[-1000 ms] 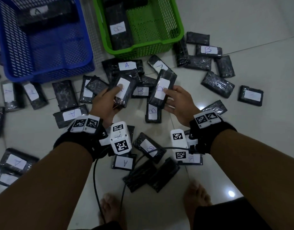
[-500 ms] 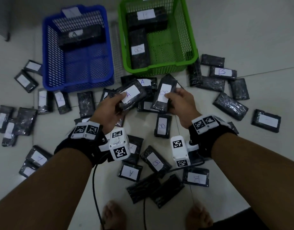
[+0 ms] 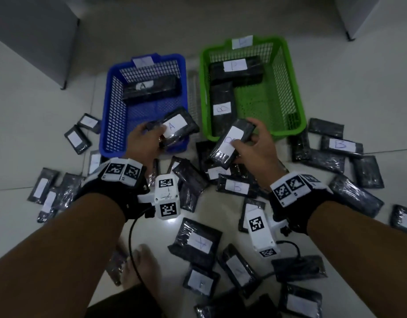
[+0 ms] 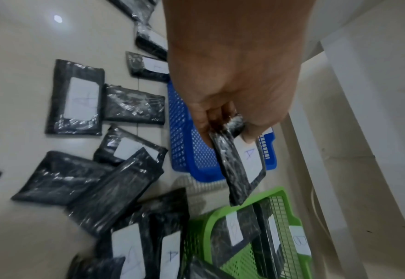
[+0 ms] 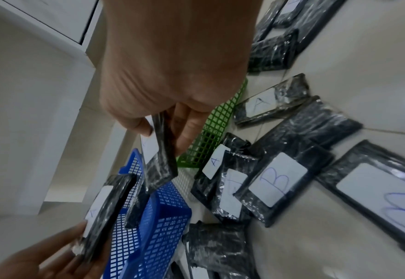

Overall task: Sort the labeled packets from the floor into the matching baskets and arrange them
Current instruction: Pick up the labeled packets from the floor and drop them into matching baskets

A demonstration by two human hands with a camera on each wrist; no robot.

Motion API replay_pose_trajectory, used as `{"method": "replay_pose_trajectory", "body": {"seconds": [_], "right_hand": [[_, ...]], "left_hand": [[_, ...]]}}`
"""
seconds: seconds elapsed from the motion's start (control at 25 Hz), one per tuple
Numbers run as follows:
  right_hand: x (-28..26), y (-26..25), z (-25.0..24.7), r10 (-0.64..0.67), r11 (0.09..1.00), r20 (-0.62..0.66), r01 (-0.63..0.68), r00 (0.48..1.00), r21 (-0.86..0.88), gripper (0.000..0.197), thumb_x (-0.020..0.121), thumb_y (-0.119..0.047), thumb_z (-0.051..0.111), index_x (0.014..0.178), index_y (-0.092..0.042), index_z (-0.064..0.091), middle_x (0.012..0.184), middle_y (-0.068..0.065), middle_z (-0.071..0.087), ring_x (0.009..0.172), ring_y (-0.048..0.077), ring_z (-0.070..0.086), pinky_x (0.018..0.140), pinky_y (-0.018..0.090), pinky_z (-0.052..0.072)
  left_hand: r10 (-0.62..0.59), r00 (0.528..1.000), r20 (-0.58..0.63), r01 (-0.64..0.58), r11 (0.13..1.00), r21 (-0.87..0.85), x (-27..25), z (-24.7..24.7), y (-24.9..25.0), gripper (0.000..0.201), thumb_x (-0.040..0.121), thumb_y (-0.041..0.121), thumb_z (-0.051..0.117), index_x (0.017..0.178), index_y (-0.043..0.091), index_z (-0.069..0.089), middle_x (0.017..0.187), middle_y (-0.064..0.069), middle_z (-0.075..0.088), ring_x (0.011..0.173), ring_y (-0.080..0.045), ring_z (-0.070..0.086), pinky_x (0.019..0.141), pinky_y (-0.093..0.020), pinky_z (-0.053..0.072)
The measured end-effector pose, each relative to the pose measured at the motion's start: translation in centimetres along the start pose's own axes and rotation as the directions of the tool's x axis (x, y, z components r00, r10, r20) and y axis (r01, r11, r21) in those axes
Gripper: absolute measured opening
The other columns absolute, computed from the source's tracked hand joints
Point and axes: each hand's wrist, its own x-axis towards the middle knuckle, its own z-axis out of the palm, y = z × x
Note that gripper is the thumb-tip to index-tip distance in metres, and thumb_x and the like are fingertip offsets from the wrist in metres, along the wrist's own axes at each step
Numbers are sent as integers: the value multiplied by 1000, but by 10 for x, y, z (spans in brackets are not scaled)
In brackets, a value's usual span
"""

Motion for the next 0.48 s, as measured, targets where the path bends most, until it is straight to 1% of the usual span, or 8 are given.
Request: {"method": "replay_pose_trajectory", "body": {"seconds": [0.04, 0.08, 0.16, 0.2, 0.28, 0.32, 0.4, 0.48], "right_hand": [[7, -4, 8, -17, 1000, -19, 16, 1000, -14, 50, 80, -7, 73, 108, -42, 53, 103, -1, 68, 95, 20, 69, 74, 49, 60], [16, -5, 15, -27, 1000, -46, 27, 999, -4, 46, 81, -7, 74, 102, -42, 54, 102, -1, 68, 94, 20, 70, 73, 49, 61], [29, -2, 27, -44, 998, -102, 48, 994, 29, 41, 83, -5, 72, 99, -38, 54, 98, -2, 68, 89, 18, 71, 70, 48, 61], [33, -1, 31, -45, 998, -122, 50, 992, 36, 39, 84, -5, 71, 100, -35, 54, 97, -3, 68, 87, 17, 71, 69, 47, 62], [42, 1, 40, -62, 997, -163, 67, 985, 30, 36, 87, -6, 69, 108, -30, 53, 97, -4, 68, 85, 16, 71, 67, 39, 62], [45, 2, 41, -72, 996, -184, 79, 980, 32, 36, 88, -7, 68, 112, -28, 52, 99, -4, 68, 84, 15, 71, 64, 35, 62], [50, 1, 42, -82, 994, -229, 96, 970, 51, 36, 89, -7, 67, 117, -24, 52, 104, -2, 67, 81, 12, 71, 57, 31, 60], [53, -1, 40, -100, 992, -275, 118, 956, 48, 36, 89, -7, 67, 119, -21, 52, 102, -4, 67, 78, 10, 71, 53, 29, 58]], "left_hand": [[24, 999, -31, -23, 999, 47, 19, -6, 2, 12, 88, 11, 67, 98, 10, 61, 76, -8, 68, 59, -17, 67, 60, -32, 58], [42, 998, -52, -35, 992, 119, 37, -12, 5, 15, 88, 10, 65, 102, 9, 59, 74, -8, 64, 54, -16, 62, 57, -30, 54], [50, 995, -82, -26, 964, 265, 77, -24, 3, 24, 87, 12, 65, 110, 7, 60, 85, -12, 63, 63, -20, 59, 61, -35, 54], [45, 996, -82, -16, 947, 322, 96, -29, -1, 26, 85, 14, 65, 110, 8, 62, 89, -12, 64, 68, -22, 61, 62, -35, 55], [16, 1000, -21, -4, 881, 472, 130, -34, -14, 16, 84, 18, 64, 97, 8, 65, 89, -11, 67, 78, -25, 64, 64, -31, 56], [-13, 1000, 19, 0, 838, 546, 141, -35, -20, 7, 87, 17, 61, 86, 11, 64, 84, -9, 64, 83, -25, 62, 71, -31, 56], [-57, 998, 38, 20, 771, 637, 155, -32, -29, 21, 90, 13, 54, 71, 22, 52, 76, -2, 54, 89, -25, 55, 89, -41, 54], [-69, 996, 51, 16, 733, 680, 161, -26, -29, 27, 91, 11, 51, 68, 24, 46, 77, -2, 52, 90, -26, 53, 97, -48, 51]]}}
